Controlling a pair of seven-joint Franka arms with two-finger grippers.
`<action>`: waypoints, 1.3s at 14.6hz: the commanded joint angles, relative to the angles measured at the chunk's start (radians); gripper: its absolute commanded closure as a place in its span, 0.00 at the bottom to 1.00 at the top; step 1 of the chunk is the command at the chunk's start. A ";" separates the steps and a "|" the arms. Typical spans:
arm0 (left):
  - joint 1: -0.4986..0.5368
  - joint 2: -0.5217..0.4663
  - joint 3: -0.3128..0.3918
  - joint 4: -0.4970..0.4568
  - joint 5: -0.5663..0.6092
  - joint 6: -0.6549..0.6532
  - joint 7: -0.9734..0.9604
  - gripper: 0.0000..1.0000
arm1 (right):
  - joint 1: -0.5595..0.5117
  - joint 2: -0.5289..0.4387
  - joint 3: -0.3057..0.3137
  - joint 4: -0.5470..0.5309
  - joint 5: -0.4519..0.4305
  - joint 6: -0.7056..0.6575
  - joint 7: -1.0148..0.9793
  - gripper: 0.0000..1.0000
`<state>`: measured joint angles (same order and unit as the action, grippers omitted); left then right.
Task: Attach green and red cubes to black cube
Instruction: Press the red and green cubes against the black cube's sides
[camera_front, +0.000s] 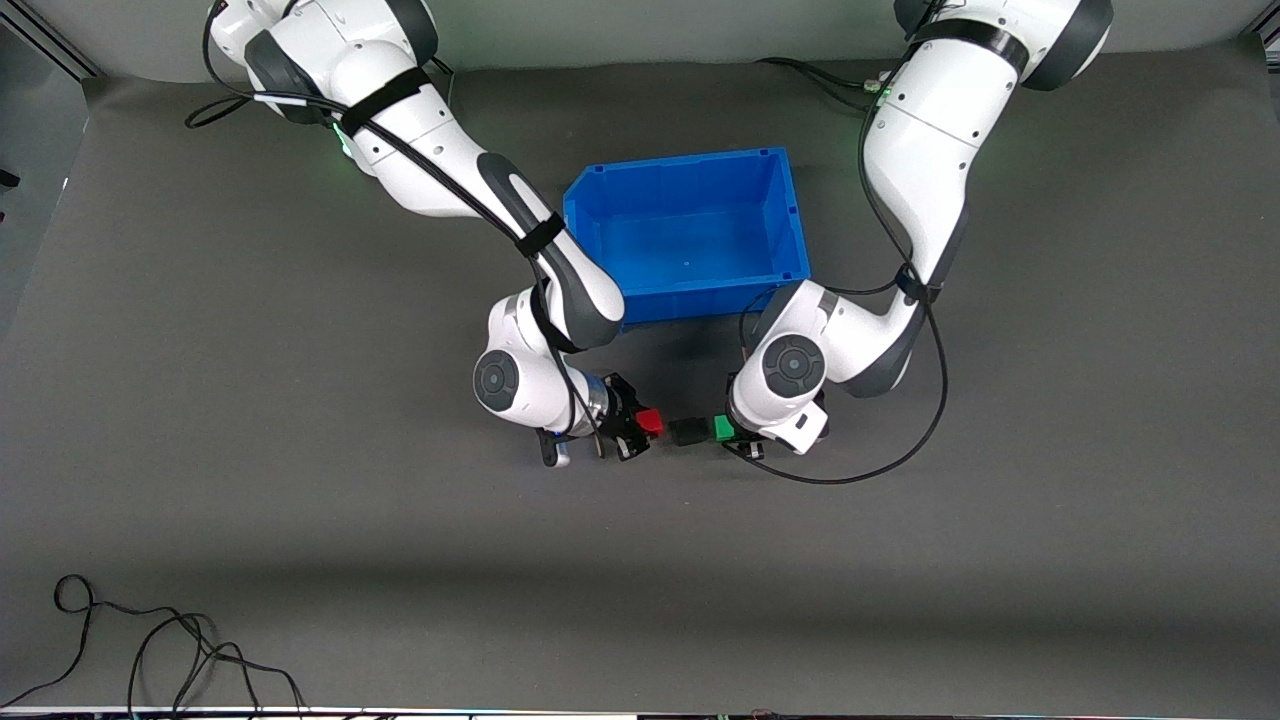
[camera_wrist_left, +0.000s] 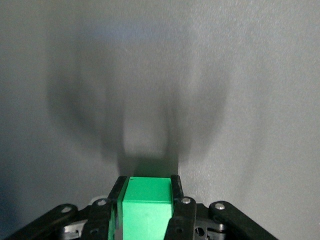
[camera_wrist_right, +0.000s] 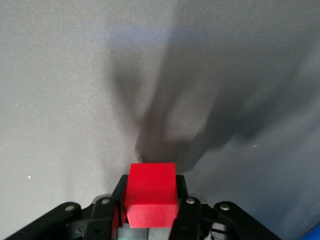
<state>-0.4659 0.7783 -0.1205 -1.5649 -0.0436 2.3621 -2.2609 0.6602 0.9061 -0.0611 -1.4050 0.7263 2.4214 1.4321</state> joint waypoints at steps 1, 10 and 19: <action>-0.030 0.031 0.018 0.066 0.001 -0.007 -0.048 0.82 | 0.009 0.052 -0.008 0.076 0.005 0.034 0.010 0.75; -0.045 0.053 0.018 0.089 0.001 -0.007 -0.060 0.81 | 0.032 0.077 -0.008 0.093 0.018 0.091 0.065 0.76; -0.034 0.032 0.022 0.098 0.042 -0.041 -0.045 0.00 | 0.059 0.074 -0.008 0.092 0.009 0.128 0.137 0.00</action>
<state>-0.4926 0.8152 -0.1125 -1.5010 -0.0214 2.3591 -2.2959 0.7069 0.9641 -0.0599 -1.3432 0.7278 2.5393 1.5458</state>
